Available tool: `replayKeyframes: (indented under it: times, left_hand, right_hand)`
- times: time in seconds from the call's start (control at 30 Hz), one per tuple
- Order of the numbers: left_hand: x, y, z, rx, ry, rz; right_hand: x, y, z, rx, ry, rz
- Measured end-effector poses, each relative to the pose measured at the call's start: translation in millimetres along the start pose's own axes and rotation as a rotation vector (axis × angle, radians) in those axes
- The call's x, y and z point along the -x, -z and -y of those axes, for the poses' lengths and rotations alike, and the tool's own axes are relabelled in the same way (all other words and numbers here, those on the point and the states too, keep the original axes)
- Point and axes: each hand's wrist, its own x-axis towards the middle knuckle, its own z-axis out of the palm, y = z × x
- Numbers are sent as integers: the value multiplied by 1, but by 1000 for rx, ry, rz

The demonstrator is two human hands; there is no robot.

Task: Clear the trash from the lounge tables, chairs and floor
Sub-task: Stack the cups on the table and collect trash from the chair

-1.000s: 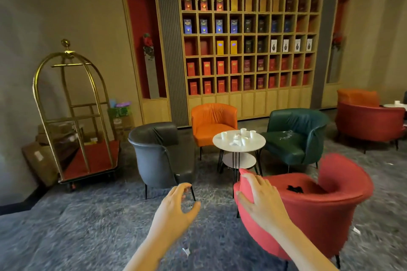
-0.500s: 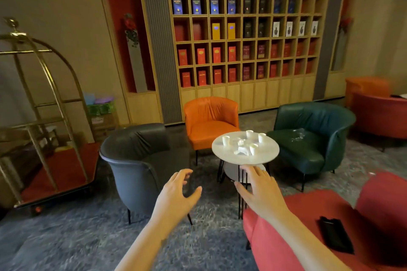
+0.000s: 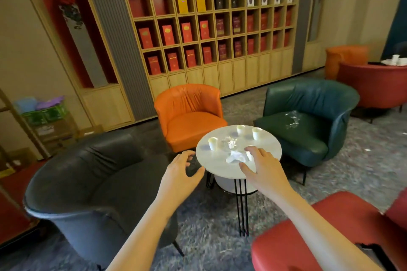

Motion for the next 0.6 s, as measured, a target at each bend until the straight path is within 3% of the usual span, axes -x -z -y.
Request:
replayKeyframes:
  times: [0.27,0.6]
  left_hand:
    - [-219,-45,55,-37,-35,91]
    - [-433,-120,166,-15,-73,254]
  right_hand:
    - [-193,-69,-65,-15,-119,-27]
    - [-358,-191,-116,21,-302,12]
